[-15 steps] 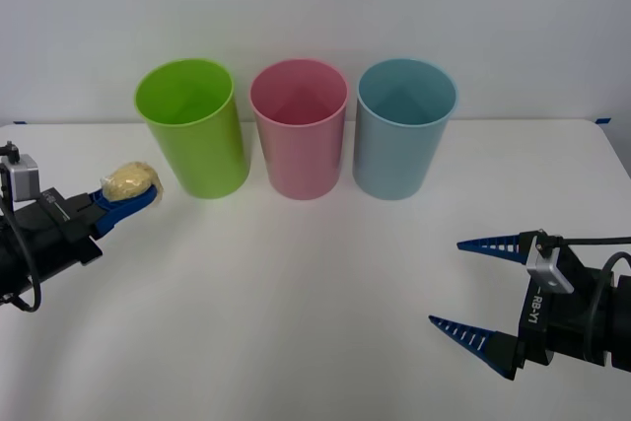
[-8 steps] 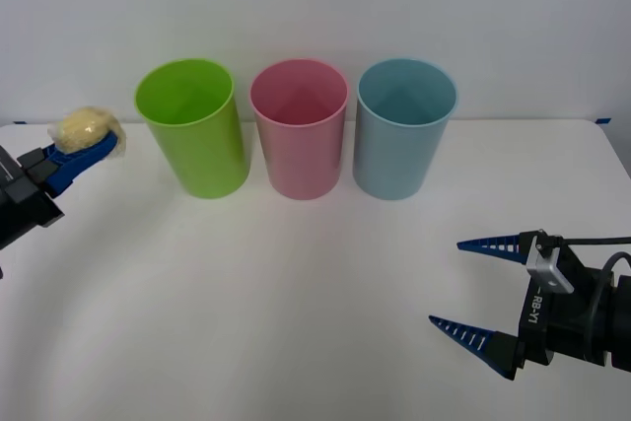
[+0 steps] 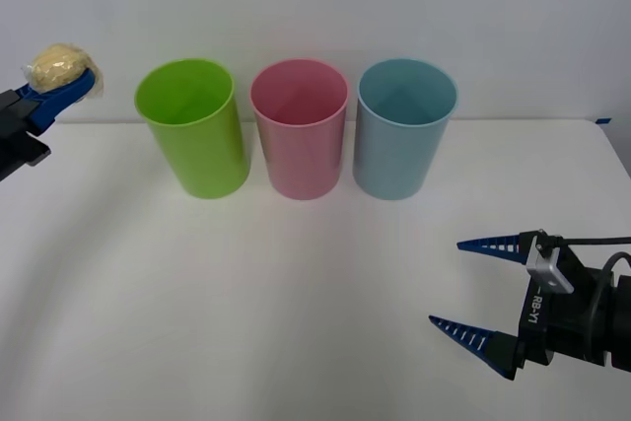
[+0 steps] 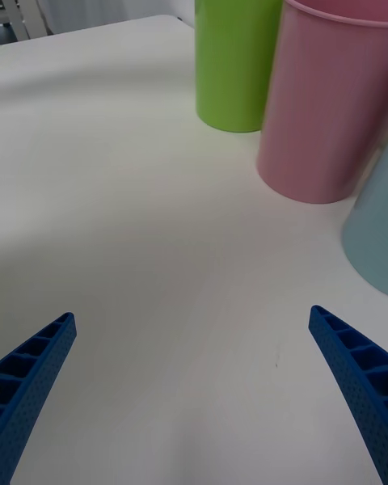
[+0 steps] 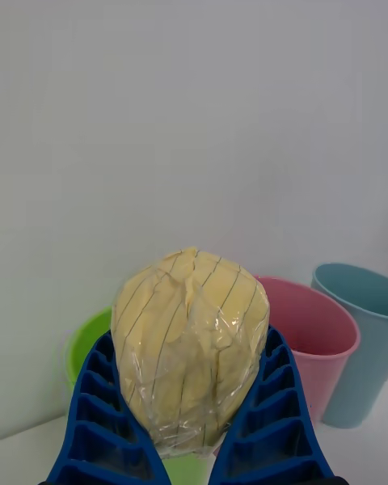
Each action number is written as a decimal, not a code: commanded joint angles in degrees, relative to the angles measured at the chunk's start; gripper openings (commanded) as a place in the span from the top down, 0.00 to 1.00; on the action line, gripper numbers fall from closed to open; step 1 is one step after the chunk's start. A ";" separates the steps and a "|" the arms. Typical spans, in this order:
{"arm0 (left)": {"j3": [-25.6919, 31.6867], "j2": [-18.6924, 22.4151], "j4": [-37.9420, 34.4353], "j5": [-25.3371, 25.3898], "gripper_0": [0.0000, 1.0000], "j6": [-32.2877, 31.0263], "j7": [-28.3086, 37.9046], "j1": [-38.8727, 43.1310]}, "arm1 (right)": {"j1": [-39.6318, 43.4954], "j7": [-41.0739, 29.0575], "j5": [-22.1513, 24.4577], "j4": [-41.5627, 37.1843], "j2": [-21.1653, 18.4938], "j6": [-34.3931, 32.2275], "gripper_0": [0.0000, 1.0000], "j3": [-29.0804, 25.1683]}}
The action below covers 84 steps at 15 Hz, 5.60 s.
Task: Put cans in the blue bin and PET bottles in the pink bin and trash in the green bin.
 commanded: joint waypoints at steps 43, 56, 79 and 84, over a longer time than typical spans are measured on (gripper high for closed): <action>-62.66 22.46 19.12 20.05 0.00 29.03 8.27 -45.77 | 0.00 0.00 0.00 0.00 0.00 0.00 0.00 0.00; -47.98 20.00 20.17 22.51 0.00 15.85 4.50 -41.55 | 0.00 0.00 0.00 0.00 0.00 0.00 0.00 0.00; 12.22 -4.53 3.65 -12.29 0.00 -32.58 21.99 5.74 | 0.00 0.00 0.00 0.00 0.00 0.00 0.00 0.00; 16.09 -12.44 0.48 -16.86 0.00 -37.15 21.55 11.01 | 0.00 0.00 0.00 0.00 0.00 0.00 0.00 0.00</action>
